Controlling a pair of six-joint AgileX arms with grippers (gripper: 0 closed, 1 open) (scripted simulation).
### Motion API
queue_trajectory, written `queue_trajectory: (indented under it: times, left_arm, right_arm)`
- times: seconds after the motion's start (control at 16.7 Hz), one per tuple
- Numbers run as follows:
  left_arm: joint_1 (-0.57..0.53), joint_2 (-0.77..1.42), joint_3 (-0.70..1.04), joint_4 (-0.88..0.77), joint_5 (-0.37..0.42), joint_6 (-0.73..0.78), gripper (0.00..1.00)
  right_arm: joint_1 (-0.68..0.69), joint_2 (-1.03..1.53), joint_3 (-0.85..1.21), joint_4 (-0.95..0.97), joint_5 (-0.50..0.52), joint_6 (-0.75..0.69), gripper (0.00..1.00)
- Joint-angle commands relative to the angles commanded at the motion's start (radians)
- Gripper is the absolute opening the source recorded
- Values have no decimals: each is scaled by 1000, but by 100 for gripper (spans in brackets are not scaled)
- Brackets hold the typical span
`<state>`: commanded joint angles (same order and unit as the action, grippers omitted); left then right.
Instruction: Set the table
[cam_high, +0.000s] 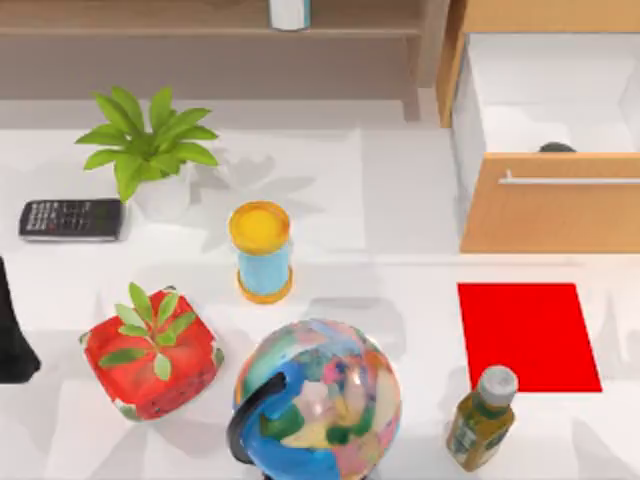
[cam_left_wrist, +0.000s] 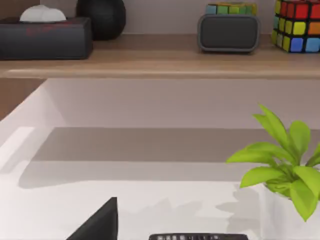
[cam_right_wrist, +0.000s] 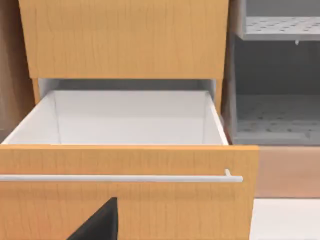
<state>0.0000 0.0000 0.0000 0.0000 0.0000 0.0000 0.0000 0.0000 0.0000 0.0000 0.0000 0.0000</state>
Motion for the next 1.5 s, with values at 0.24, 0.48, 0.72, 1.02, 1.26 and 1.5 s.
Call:
queue_trajectory:
  times: [0.24, 0.48, 0.72, 1.02, 1.26, 1.5]
  left_arm:
    - [0, 0, 0, 0, 0, 0, 100]
    - [0, 0, 0, 0, 0, 0, 100]
    - [0, 0, 0, 0, 0, 0, 100]
    - [0, 0, 0, 0, 0, 0, 100]
    - [0, 0, 0, 0, 0, 0, 100]
    - [0, 0, 0, 0, 0, 0, 100]
  right_arm:
    - [7, 28, 22, -17, -4, 11, 100]
    - [39, 192, 169, -122, -20, 70, 100]
    - [78, 475, 434, -298, -33, 154, 100]
    - [112, 940, 872, -565, -37, 252, 100]
    - [127, 1360, 1252, -777, -27, 301, 100]
    - [134, 1770, 1617, -967, -7, 316, 100]
